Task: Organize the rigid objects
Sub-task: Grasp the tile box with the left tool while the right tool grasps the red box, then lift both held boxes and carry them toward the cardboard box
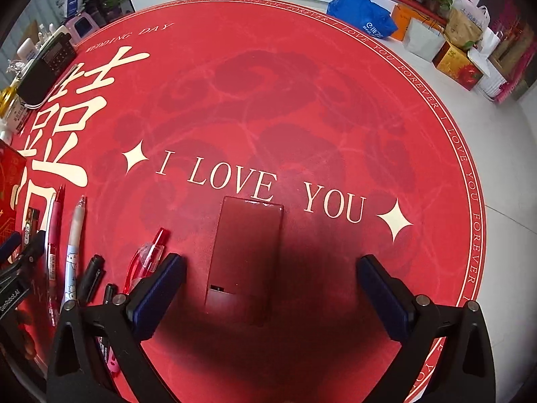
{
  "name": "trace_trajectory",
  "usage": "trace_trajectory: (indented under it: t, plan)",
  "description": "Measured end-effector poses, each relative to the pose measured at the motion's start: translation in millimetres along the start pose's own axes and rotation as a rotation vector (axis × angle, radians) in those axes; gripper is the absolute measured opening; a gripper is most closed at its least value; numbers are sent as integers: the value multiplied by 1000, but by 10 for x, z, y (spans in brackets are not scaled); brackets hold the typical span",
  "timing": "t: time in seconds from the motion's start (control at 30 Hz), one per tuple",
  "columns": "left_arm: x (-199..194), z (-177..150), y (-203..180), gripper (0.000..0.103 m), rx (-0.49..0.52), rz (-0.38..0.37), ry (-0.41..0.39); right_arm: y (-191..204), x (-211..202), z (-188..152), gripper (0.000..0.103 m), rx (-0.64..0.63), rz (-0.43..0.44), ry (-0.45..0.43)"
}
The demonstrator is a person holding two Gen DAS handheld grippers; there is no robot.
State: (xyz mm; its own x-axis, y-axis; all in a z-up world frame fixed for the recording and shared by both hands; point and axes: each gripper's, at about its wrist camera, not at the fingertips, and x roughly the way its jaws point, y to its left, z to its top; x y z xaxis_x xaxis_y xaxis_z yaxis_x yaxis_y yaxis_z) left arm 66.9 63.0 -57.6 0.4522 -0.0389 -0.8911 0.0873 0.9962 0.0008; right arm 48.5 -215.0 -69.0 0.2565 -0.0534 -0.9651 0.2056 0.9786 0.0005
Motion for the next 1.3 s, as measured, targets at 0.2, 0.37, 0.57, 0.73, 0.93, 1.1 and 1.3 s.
trace_trajectory:
  t: [0.2, 0.37, 0.57, 0.73, 0.93, 1.1, 1.3]
  plan:
    - [-1, 3, -2, 103, -1, -1, -7, -10, -7, 8, 103, -2, -2, -16]
    - [-2, -11, -8, 103, -1, -1, -25, 19, -11, -1, 103, 8, -7, -23]
    - [-4, 23, -34, 97, 0, -3, 21, 179, -144, -71, 60, -98, 22, -63]
    - [-146, -27, -165, 35, 61, -36, 16, 217, -195, -117, 36, -139, 40, -81]
    - [-261, -207, -168, 25, -31, -84, 24, 133, -290, -301, 36, -125, 102, -104]
    - [-566, -358, -197, 25, -90, -68, -53, 42, -494, -375, 36, -123, 118, -193]
    - [-943, -497, -302, 25, -140, -23, -153, 31, -696, -426, 36, -122, 168, -268]
